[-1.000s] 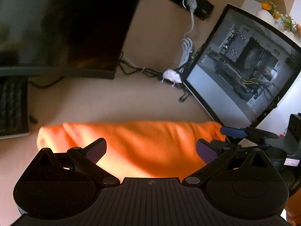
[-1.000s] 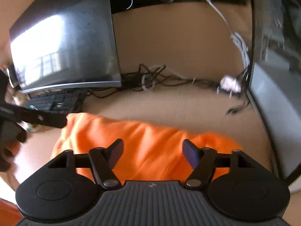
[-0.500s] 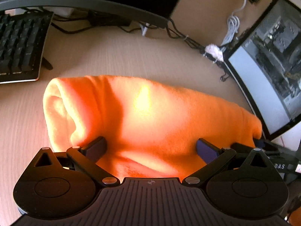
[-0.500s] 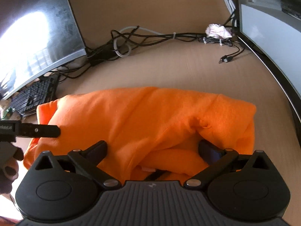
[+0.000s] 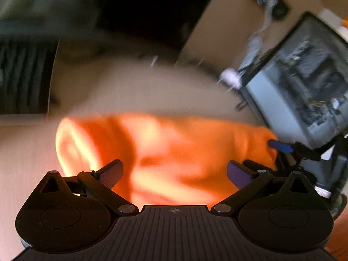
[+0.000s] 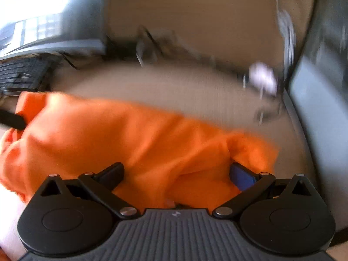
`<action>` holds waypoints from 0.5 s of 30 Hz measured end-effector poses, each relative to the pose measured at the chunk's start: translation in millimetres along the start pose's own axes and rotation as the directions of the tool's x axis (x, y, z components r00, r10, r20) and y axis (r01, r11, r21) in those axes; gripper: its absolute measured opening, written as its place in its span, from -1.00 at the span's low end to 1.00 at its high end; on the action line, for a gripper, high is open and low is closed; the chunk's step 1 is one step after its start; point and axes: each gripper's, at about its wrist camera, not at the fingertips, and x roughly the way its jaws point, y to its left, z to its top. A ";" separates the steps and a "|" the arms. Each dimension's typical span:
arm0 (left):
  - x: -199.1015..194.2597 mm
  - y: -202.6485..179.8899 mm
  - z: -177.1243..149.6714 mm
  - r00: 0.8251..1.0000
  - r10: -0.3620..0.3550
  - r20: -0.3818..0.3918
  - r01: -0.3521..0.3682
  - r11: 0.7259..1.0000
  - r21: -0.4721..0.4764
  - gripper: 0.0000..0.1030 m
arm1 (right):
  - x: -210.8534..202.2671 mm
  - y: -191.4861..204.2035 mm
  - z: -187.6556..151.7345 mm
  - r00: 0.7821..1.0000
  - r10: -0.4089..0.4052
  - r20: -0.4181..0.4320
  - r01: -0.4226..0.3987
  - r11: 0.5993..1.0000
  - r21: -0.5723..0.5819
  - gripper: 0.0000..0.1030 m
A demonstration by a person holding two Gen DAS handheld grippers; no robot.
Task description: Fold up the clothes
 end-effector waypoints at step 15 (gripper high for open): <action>34.3 -40.9 29.9 0.960 0.277 0.043 -0.280 0.939 0.200 1.00 | 46.1 21.5 12.8 0.978 -0.208 0.014 0.209 0.978 -0.023 1.00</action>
